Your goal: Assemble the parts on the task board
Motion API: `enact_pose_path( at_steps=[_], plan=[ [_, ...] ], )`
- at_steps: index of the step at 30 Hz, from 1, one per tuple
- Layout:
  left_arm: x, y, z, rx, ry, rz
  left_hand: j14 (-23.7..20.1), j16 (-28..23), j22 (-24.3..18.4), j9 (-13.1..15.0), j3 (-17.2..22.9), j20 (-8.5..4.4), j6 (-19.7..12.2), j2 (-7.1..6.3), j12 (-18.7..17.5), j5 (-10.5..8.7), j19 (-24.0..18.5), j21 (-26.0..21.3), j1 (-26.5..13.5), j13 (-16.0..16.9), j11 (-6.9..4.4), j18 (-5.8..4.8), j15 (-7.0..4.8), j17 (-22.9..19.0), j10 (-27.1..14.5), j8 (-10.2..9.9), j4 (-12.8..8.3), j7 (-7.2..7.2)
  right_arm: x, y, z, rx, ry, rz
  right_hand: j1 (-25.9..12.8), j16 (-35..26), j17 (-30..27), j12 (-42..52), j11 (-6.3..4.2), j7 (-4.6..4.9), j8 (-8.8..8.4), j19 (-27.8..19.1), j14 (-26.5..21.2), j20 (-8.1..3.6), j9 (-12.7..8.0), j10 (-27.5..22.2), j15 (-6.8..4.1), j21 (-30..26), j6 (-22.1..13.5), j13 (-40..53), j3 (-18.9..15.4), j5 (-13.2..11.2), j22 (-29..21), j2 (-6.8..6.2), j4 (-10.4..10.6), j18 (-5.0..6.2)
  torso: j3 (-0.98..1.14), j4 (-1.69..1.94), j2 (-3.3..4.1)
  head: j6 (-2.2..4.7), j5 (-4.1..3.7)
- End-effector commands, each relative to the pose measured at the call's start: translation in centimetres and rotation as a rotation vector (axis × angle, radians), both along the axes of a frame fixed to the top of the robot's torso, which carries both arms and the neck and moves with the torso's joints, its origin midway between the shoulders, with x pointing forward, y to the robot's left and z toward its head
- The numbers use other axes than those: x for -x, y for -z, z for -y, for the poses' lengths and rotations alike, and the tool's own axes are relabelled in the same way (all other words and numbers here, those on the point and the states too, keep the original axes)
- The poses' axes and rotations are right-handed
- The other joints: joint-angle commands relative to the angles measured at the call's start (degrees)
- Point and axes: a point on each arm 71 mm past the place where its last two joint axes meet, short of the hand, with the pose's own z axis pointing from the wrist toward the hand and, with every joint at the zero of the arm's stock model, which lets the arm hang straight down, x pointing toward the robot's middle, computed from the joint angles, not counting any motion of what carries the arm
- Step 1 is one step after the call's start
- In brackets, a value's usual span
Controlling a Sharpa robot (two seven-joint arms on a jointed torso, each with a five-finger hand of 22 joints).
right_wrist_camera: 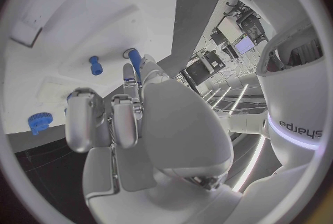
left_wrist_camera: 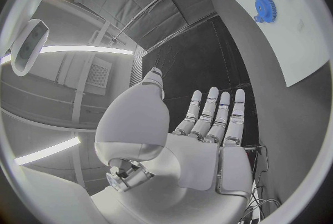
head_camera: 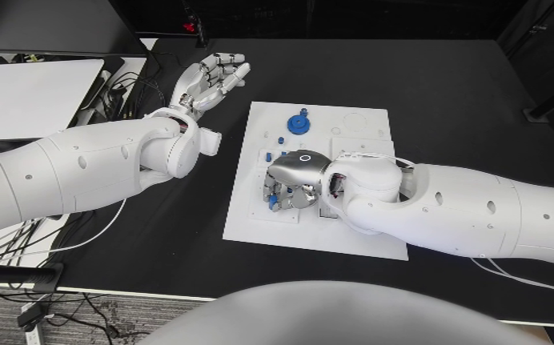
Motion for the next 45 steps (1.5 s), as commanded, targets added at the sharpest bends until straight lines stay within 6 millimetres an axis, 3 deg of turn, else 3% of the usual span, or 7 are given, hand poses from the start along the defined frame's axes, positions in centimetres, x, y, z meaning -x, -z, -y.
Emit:
enact_pose_path(
  at_steps=[1, 18, 21, 25, 37, 45],
  plan=[
    [0.19, -0.77, 0.15, 0.028, 0.021, 0.095, -0.29, 0.28, -0.08, -0.05, 0.38, -0.05, -0.37, 0.51, 0.19, 0.26, 0.25, 0.17, 0.04, -0.05, -0.09, 0.15, 0.03, -0.05, -0.49, 0.32, -0.03, 8.61, 0.06, -0.05, 0.01, -0.004, 0.008, -0.005, -0.21, -0.32, -0.15, -0.35, 0.07, 0.29, 0.0, 0.89, 3.39, -0.02, 0.06, -0.46, 0.22, -0.35, 0.29, -0.08, 0.24, 0.37, 10.56, 0.59, 0.0, 0.63, 0.01, 0.0, -0.01, -0.01, -0.2],
    [0.23, -0.77, 0.14, 0.029, 0.022, 0.093, -0.32, 0.37, -0.07, -0.08, 0.4, -0.05, -0.4, 0.62, 0.29, 0.3, 0.27, 0.18, 0.11, -0.09, -0.09, 0.15, 0.03, -0.15, -0.55, 0.36, -0.04, 8.61, 0.0, -0.29, 0.38, -0.037, 0.021, 0.007, -0.21, -0.3, -0.12, -0.37, 0.13, 0.35, -0.12, 0.86, 3.39, 0.03, 0.03, -0.71, 0.28, -0.45, 0.19, -0.09, 0.32, 0.39, 10.52, 0.65, -0.02, 0.65, 0.01, 0.06, -0.01, -0.01, 0.02],
    [0.24, -0.77, 0.07, 0.028, 0.021, 0.093, -0.32, 0.37, -0.07, -0.08, 0.4, -0.05, -0.4, 0.62, 0.29, 0.3, 0.27, 0.18, 0.11, -0.09, -0.09, 0.15, 0.03, -0.15, -0.55, 0.36, -0.04, 8.61, -0.04, -0.32, 0.6, -0.044, 0.023, 0.011, -0.05, -0.21, 0.05, -0.35, 0.14, 0.35, -0.18, 0.81, 3.42, 0.06, 0.02, -0.83, 0.3, -0.57, 0.16, -0.08, 0.43, 0.41, 10.47, 0.68, -0.12, 0.68, -0.04, -0.11, -0.05, -0.01, 0.19],
    [0.25, -0.78, 0.04, 0.028, 0.021, 0.093, -0.32, 0.37, -0.07, -0.08, 0.4, -0.05, -0.4, 0.62, 0.29, 0.3, 0.27, 0.18, 0.11, -0.09, -0.09, 0.15, 0.03, -0.15, -0.55, 0.36, -0.04, 8.61, -0.03, -0.45, 0.73, -0.066, 0.021, 0.013, 0.06, -0.19, 0.08, -0.31, 0.14, 0.36, -0.19, 0.81, 3.43, 0.08, 0.02, -0.86, 0.31, -0.61, 0.2, -0.07, 0.54, 0.42, 10.46, 0.76, -0.18, 0.69, 0.06, 0.11, 0.0, -0.01, 0.07],
    [0.23, -0.77, -0.01, 0.027, 0.019, 0.093, -0.32, 0.37, -0.07, -0.08, 0.4, -0.05, -0.4, 0.62, 0.29, 0.3, 0.27, 0.18, 0.11, -0.09, -0.09, 0.15, 0.03, -0.15, -0.55, 0.36, -0.04, 8.61, -0.06, -0.44, 0.78, -0.077, 0.026, 0.0, 0.18, -0.2, 0.04, -0.24, 0.13, 0.36, -0.22, 0.76, 3.43, 0.11, 0.03, -0.8, 0.32, -0.74, 0.27, -0.05, 0.7, 0.47, 10.41, 0.9, -0.22, 0.72, -0.05, 0.06, -0.06, -0.01, 0.04],
    [0.19, -0.76, 0.06, 0.027, 0.019, 0.092, -0.32, 0.37, -0.07, -0.08, 0.4, -0.05, -0.4, 0.62, 0.29, 0.3, 0.27, 0.18, 0.11, -0.09, -0.09, 0.15, 0.03, -0.15, -0.55, 0.36, -0.04, 8.61, -0.18, -0.1, 0.78, -0.041, 0.035, -0.019, 0.12, -0.24, -0.04, -0.25, 0.17, 0.4, -0.25, 0.74, 3.42, 0.12, 0.02, -0.83, 0.33, -0.8, 0.24, -0.05, 0.69, 0.45, 10.38, 0.87, -0.18, 0.74, -0.02, 0.05, -0.11, -0.01, -0.03]
  ],
)
